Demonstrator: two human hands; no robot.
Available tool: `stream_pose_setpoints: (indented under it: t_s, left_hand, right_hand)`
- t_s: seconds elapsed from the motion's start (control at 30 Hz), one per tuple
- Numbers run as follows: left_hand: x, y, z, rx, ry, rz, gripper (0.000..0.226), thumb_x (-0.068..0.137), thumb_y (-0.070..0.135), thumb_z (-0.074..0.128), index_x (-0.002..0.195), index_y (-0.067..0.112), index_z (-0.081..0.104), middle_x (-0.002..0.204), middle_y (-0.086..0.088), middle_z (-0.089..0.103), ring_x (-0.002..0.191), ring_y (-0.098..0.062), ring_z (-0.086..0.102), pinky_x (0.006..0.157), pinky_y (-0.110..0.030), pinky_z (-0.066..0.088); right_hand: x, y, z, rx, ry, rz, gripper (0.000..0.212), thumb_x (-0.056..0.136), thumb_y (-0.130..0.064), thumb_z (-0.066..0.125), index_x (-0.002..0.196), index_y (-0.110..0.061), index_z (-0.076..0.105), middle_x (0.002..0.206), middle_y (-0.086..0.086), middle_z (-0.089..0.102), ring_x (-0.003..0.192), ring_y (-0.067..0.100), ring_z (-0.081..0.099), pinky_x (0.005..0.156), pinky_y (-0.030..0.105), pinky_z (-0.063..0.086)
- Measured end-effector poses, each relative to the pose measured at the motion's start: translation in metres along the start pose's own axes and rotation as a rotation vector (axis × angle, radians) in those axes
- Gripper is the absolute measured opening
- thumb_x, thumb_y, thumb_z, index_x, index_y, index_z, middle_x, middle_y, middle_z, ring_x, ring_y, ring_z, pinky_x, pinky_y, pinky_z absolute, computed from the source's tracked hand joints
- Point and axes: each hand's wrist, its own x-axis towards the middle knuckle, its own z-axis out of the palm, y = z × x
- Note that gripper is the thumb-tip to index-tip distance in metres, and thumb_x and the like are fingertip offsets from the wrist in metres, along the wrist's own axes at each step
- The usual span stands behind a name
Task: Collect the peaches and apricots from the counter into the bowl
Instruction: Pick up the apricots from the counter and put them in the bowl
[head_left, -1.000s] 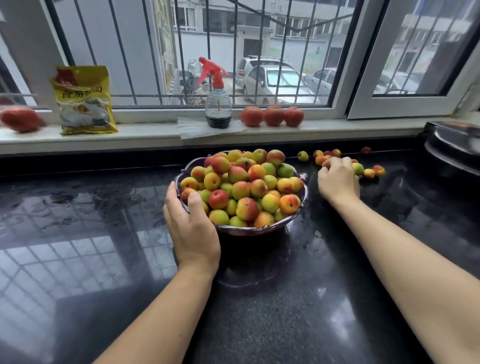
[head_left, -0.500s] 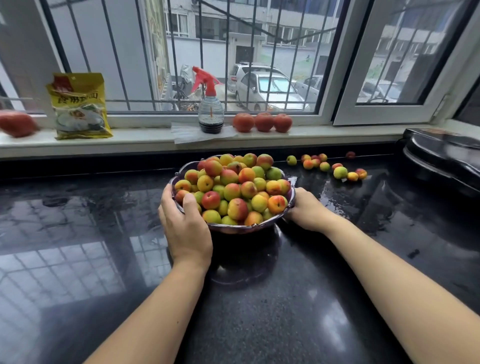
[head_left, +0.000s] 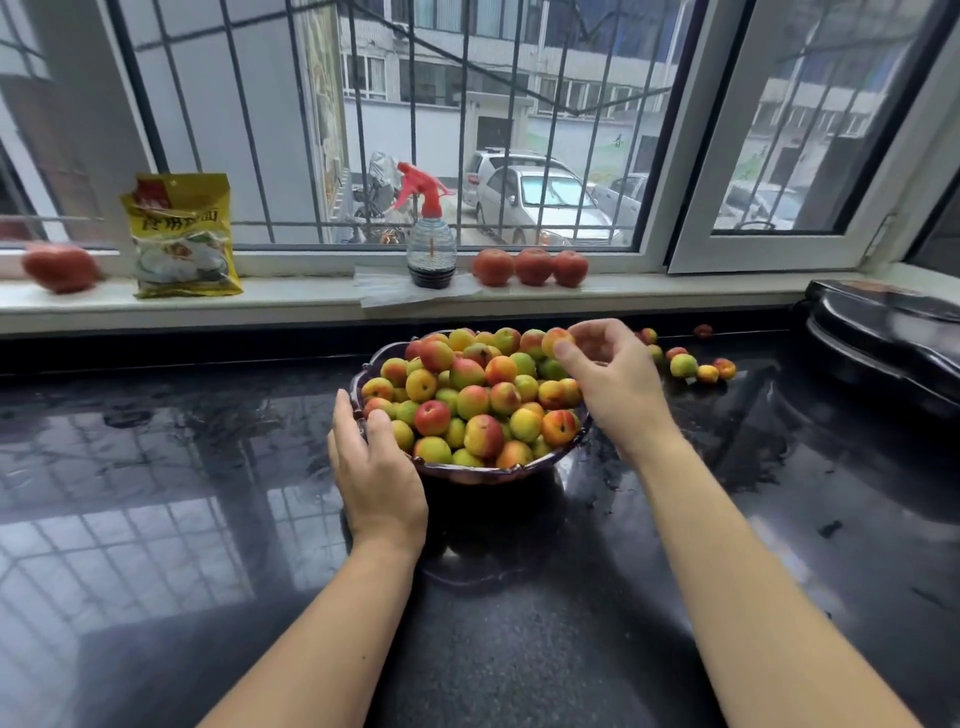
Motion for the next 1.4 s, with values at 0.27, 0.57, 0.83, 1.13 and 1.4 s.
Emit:
stream_pose_setpoints:
  t_s: [0.27, 0.57, 0.83, 1.13, 1.4]
  left_hand:
    - [0.003, -0.001, -0.002, -0.015, -0.004, -0.038, 0.056, 0.109, 0.038, 0.036, 0.164, 0.029, 0.032, 0.166, 0.004, 0.035, 0.152, -0.015, 0.032, 0.124, -0.039, 0.027]
    - [-0.001, 0.009, -0.007, -0.117, -0.074, -0.12, 0.057, 0.11, 0.021, 0.039, 0.166, 0.021, 0.027, 0.17, 0.003, 0.032, 0.153, -0.014, 0.031, 0.127, -0.037, 0.026]
    - [-0.062, 0.027, -0.013, -0.18, -0.047, -0.263, 0.076, 0.085, 0.029, 0.059, 0.157, 0.035, 0.034, 0.15, -0.003, 0.048, 0.13, -0.024, 0.055, 0.108, -0.047, 0.05]
    - [-0.015, 0.025, -0.05, -0.036, 0.032, -0.162, 0.064, 0.083, 0.048, 0.046, 0.143, 0.027, 0.051, 0.147, -0.009, 0.05, 0.131, -0.027, 0.052, 0.115, -0.053, 0.043]
    - [0.03, 0.017, -0.019, -0.251, -0.166, -0.167, 0.069, 0.093, 0.044, 0.048, 0.158, 0.021, 0.042, 0.152, -0.004, 0.053, 0.135, -0.021, 0.056, 0.115, -0.044, 0.046]
  right_hand:
    - [-0.007, 0.029, -0.012, 0.093, 0.239, 0.121, 0.007, 0.09, -0.036, 0.063, 0.094, -0.033, 0.068, 0.096, -0.012, 0.07, 0.092, 0.0, 0.064, 0.081, 0.024, 0.052]
    - [-0.021, 0.047, 0.001, 0.247, 0.082, 0.338, 0.037, 0.091, -0.055, 0.053, 0.092, -0.023, 0.073, 0.089, -0.002, 0.076, 0.086, 0.016, 0.074, 0.06, 0.028, 0.058]
    - [-0.027, 0.036, 0.007, 0.795, -0.099, 0.499, 0.036, 0.107, -0.049, 0.036, 0.119, -0.022, 0.056, 0.1, -0.002, 0.078, 0.094, 0.013, 0.075, 0.07, 0.029, 0.06]
    - [-0.022, 0.049, 0.013, 0.648, -0.043, 0.554, 0.051, 0.104, -0.054, 0.037, 0.115, -0.015, 0.068, 0.103, 0.006, 0.078, 0.09, 0.021, 0.076, 0.066, 0.034, 0.06]
    - [-0.01, 0.071, 0.0, 0.058, 0.117, 0.382, 0.026, 0.098, -0.019, 0.049, 0.107, -0.016, 0.073, 0.101, 0.003, 0.076, 0.099, 0.024, 0.071, 0.085, 0.038, 0.057]
